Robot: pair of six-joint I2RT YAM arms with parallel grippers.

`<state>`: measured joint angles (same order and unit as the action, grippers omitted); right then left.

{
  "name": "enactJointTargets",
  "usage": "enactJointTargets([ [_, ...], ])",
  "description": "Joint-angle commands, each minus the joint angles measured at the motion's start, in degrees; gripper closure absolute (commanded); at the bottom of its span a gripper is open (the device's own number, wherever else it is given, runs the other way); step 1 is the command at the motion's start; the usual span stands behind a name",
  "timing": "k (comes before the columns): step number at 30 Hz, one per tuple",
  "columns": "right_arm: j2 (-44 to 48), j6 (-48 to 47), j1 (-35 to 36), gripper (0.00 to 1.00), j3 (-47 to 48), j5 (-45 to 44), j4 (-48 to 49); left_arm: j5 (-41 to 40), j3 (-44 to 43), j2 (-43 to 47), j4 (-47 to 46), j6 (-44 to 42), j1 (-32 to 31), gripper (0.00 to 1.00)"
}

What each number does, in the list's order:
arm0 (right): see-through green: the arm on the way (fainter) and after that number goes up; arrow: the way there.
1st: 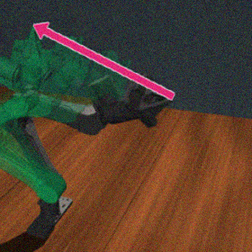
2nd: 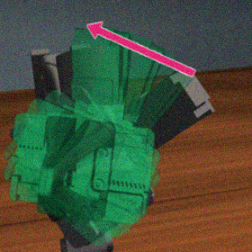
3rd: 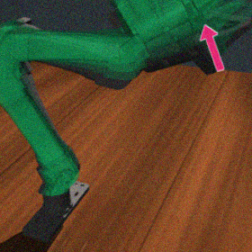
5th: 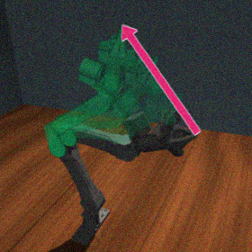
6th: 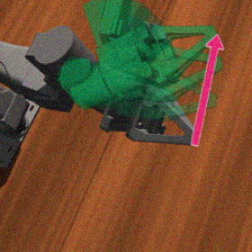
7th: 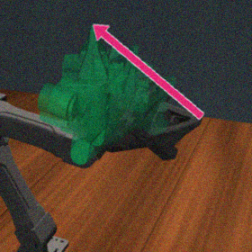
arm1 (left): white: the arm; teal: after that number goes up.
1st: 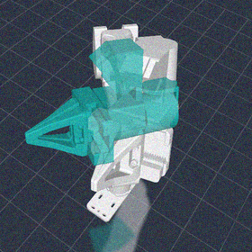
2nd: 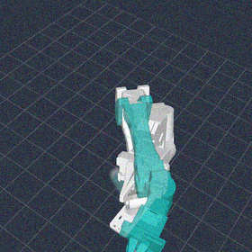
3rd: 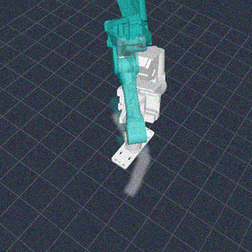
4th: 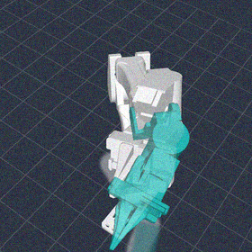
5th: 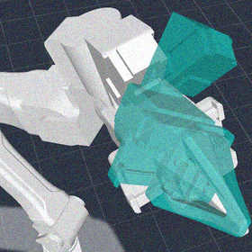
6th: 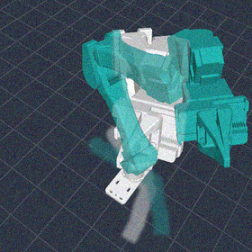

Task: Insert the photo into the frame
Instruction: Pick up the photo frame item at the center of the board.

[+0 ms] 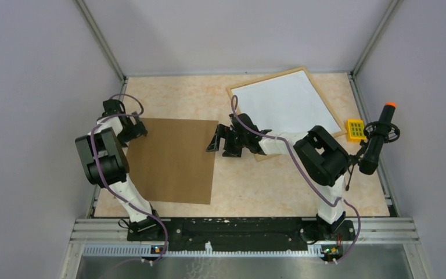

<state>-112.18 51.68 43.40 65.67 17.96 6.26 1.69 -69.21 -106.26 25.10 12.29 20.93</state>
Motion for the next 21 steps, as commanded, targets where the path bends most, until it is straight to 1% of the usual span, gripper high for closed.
enactJointTargets([
  [1,-1.4,0.7,0.5,0.10,1.5,-3.4,-1.2,12.3,2.5,-1.8,-1.5,0.2,-0.2,0.01],
  [5,-1.9,0.8,0.5,0.10,2.5,-3.5,-1.8,14.2,2.8,-1.5,-2.2,0.4,-0.1,0.02],
  [10,-2.8,2.6,0.9,0.10,3.0,-3.9,-1.0,16.0,4.1,-3.2,-1.8,2.0,-0.1,0.01],
  [17,-3.2,7.8,2.0,0.10,4.0,-3.8,6.4,18.8,7.8,-3.4,-2.4,6.4,-0.1,0.02],
  [21,-2.5,10.0,2.3,0.13,5.9,-1.6,11.2,22.4,9.2,-2.7,-3.2,7.7,-0.1,0.02],
])
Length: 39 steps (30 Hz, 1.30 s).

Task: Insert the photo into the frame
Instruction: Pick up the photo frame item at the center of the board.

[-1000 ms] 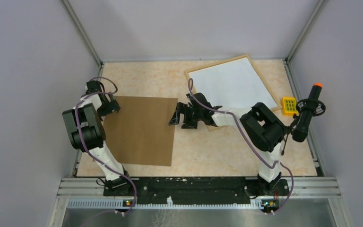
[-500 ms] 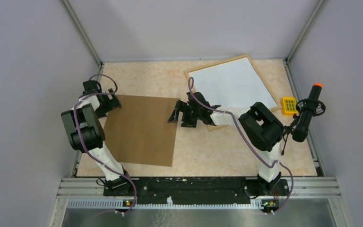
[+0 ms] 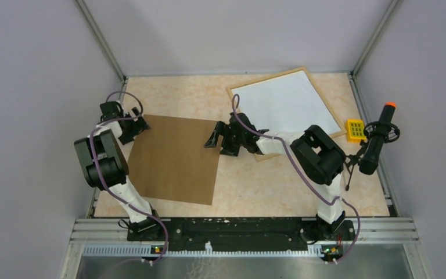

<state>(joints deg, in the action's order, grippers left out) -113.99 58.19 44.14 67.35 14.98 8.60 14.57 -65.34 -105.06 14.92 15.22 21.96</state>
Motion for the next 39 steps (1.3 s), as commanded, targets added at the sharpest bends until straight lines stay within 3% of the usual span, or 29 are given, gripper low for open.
enactJointTargets([
  [1,0.4,3.8,1.6,0.14,4.5,1.7,9.9,10.3,5.8,-3.6,6.8,5.1,-1.1,0.01],
  [11,11.1,1.4,1.8,0.13,5.5,-2.1,5.0,20.3,12.5,1.2,4.0,7.4,-2.3,0.02],
  [22,21.2,0.1,-6.5,0.12,-6.9,-2.7,3.1,23.1,15.3,4.1,-0.9,15.7,-10.5,0.02],
  [27,21.8,-7.7,-14.8,0.10,-10.2,3.7,0.4,23.2,15.5,2.9,-5.5,20.5,-16.7,0.02],
  [32,15.0,-19.9,-22.5,0.10,-4.1,13.2,-11.8,22.9,16.0,1.9,-9.1,23.9,-21.0,0.01],
  [36,13.3,-29.4,-23.8,0.08,0.7,11.0,-20.8,22.2,17.7,2.5,-9.7,23.5,-21.3,0.01],
  [39,12.7,-31.2,-25.9,0.08,0.9,11.1,-24.4,22.1,18.7,3.3,-9.4,22.0,-21.3,0.01],
])
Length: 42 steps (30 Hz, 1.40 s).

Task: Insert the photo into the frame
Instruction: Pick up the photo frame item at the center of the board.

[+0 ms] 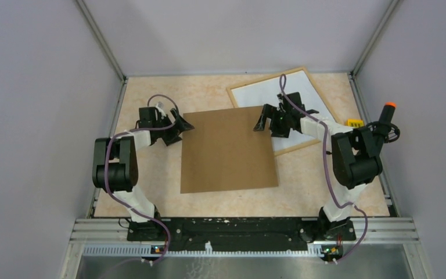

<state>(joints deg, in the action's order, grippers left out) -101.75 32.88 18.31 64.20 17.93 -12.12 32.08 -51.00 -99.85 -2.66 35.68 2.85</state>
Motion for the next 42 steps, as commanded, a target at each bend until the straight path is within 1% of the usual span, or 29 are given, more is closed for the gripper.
enactJointTargets([
  [1,0.8,-5.9,-0.9,0.09,2.9,9.8,-2.6,4.4,4.5,-1.7,8.6,1.0,-2.2,0.01],
  [5,3.1,-5.0,-4.5,0.15,-2.7,15.3,3.5,3.4,6.3,-0.7,8.5,0.4,-2.0,0.02],
  [7,2.9,-5.7,-5.4,0.19,-3.4,16.3,2.9,3.5,7.1,-0.5,7.5,0.9,-2.0,0.02],
  [8,2.8,-6.4,-5.7,0.20,-3.2,16.5,2.0,3.6,7.3,-0.5,7.2,1.0,-2.0,0.02],
  [18,2.8,-10.5,-7.1,0.20,-4.9,15.0,-1.3,4.6,9.9,-0.8,5.2,0.6,-1.8,0.02],
  [20,2.3,-10.9,-7.6,0.20,-5.5,16.3,-1.1,4.7,10.1,-0.7,5.1,0.5,-1.7,0.02],
  [22,1.7,-10.0,-7.7,0.21,-6.2,20.4,1.4,5.0,10.4,-0.6,4.7,0.5,-1.5,0.02],
  [25,1.6,-7.1,-7.7,0.23,-7.7,25.5,5.2,5.5,10.8,-1.1,4.1,0.6,-1.6,0.02],
  [27,2.5,-4.9,-7.7,0.27,-8.4,28.3,7.4,6.1,11.2,-1.2,3.3,1.1,-1.6,0.02],
  [30,6.3,0.5,-7.7,0.32,-9.9,32.6,11.4,6.7,11.8,-1.1,3.1,1.4,-1.5,0.02],
  [32,9.2,6.0,-7.3,0.37,-10.6,35.5,16.7,7.2,12.1,-0.9,1.5,1.7,-1.5,0.02],
  [33,11.3,8.5,-7.1,0.38,-10.8,36.2,18.4,7.7,12.4,-0.8,0.9,1.9,-1.6,0.01],
  [39,19.5,19.3,-4.7,0.41,-12.2,34.8,26.3,12.8,15.1,1.2,-3.4,4.8,-1.6,0.02],
  [42,22.3,24.2,-2.9,0.47,-13.2,31.1,28.3,14.3,17.2,3.3,-5.5,6.8,-1.5,0.02],
])
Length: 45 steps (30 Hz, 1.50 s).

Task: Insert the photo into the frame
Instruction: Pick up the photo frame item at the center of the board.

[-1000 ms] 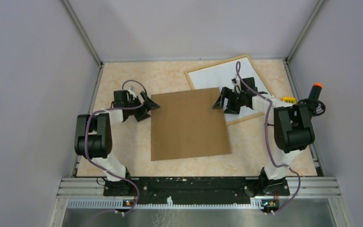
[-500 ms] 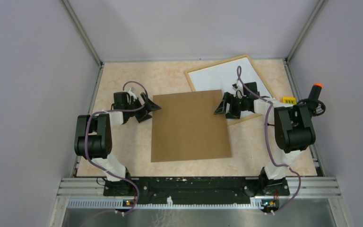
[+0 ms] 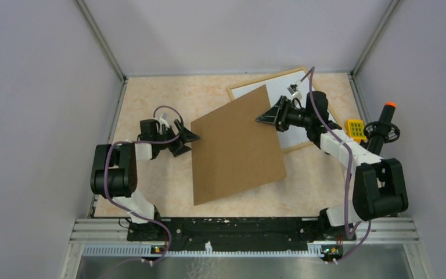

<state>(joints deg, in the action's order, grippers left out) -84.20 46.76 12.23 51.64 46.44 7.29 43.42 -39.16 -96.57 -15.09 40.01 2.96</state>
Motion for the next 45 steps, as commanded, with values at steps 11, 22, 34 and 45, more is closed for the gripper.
enactJointTargets([
  [11,9.9,-6.5,6.4,0.94,14.2,-17.3,-25.3,1.0,5.4,8.9,11.3,-1.5,-1.7,0.02],
  [22,10.1,-17.0,6.4,1.00,39.0,-19.5,-34.4,-11.8,-1.2,24.1,23.9,-7.5,-2.0,0.03],
  [34,9.7,-39.0,6.3,1.00,71.9,-54.4,-45.9,-24.4,-17.1,9.5,21.4,4.2,-23.2,0.12],
  [45,19.6,-43.3,6.3,1.00,54.5,-61.8,-34.5,-39.9,-51.5,-21.4,38.9,12.3,-40.4,0.30],
])
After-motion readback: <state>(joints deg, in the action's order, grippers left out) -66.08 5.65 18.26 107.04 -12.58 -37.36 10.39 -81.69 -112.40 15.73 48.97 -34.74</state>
